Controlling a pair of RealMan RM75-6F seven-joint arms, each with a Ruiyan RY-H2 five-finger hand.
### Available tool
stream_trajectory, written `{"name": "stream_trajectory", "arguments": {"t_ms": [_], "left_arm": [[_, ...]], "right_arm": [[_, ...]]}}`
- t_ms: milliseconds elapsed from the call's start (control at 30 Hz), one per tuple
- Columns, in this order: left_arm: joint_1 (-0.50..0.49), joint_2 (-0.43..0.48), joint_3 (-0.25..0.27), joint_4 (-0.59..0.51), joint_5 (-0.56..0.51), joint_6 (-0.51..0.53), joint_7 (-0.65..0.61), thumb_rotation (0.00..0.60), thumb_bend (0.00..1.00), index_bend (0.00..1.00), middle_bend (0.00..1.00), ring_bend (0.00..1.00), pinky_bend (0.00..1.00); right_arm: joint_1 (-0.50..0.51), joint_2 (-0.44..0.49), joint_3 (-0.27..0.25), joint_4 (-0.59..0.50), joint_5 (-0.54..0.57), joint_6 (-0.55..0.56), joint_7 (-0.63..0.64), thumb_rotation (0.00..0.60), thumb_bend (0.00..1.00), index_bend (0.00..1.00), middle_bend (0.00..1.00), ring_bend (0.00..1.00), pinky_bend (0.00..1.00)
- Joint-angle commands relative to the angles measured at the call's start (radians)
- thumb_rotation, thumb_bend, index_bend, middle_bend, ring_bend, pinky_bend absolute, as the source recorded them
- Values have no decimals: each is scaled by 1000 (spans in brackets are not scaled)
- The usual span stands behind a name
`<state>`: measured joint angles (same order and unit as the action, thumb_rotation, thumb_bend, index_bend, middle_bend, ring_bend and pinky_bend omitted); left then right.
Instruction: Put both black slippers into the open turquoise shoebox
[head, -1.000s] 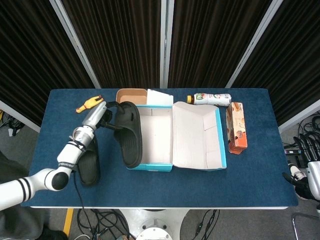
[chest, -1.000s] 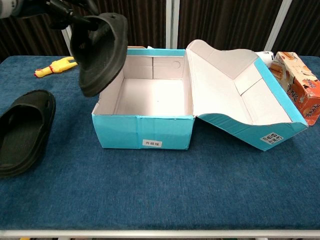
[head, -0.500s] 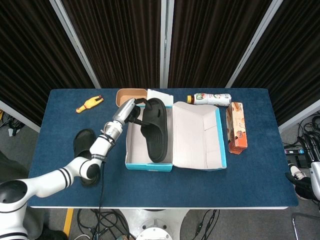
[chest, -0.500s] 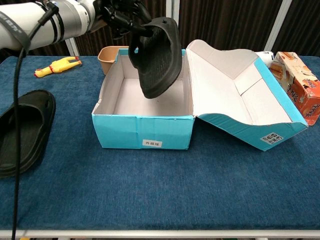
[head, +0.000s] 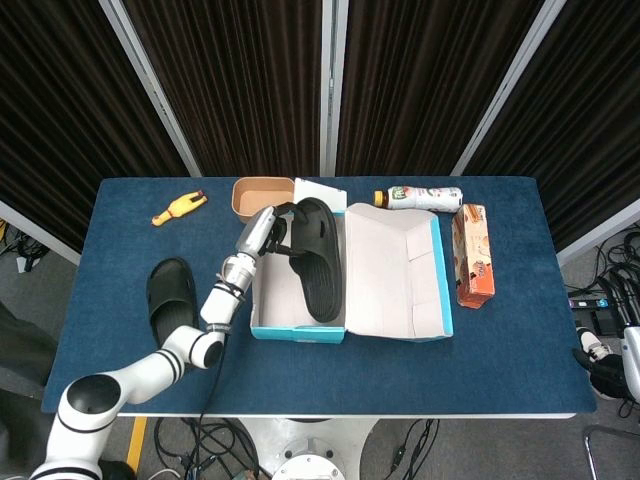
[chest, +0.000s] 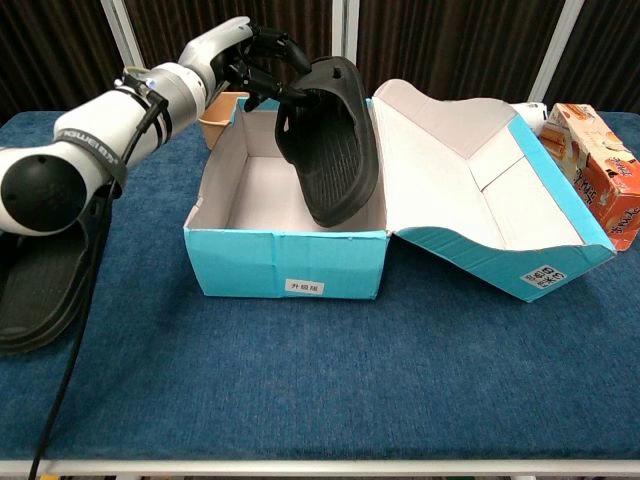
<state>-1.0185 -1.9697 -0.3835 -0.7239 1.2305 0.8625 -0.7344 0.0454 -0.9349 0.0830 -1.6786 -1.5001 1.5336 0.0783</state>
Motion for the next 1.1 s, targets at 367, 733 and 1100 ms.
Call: {"name": "stream_trajectory", "arguments": {"t_ms": [367,733,1100], "left_arm": [[-3,-122,59,159,65,0,-122,600,0,455,460,763,792],[-7,-172,75,235,69,-31,-92,600,0,455,460,759,781],[-1,-191,86,252,80,-9,-17,600,0,203,253,427,635]], "right_arm": [[-3,1,1,-8,5,-2,-9,600,31,0,36,0,0],[-7,4,1,-17,3,4,-16,600,33,0,36,0,0],[-9,5,1,-16,-1,6,-13,600,39,0,36,0,0]]}}
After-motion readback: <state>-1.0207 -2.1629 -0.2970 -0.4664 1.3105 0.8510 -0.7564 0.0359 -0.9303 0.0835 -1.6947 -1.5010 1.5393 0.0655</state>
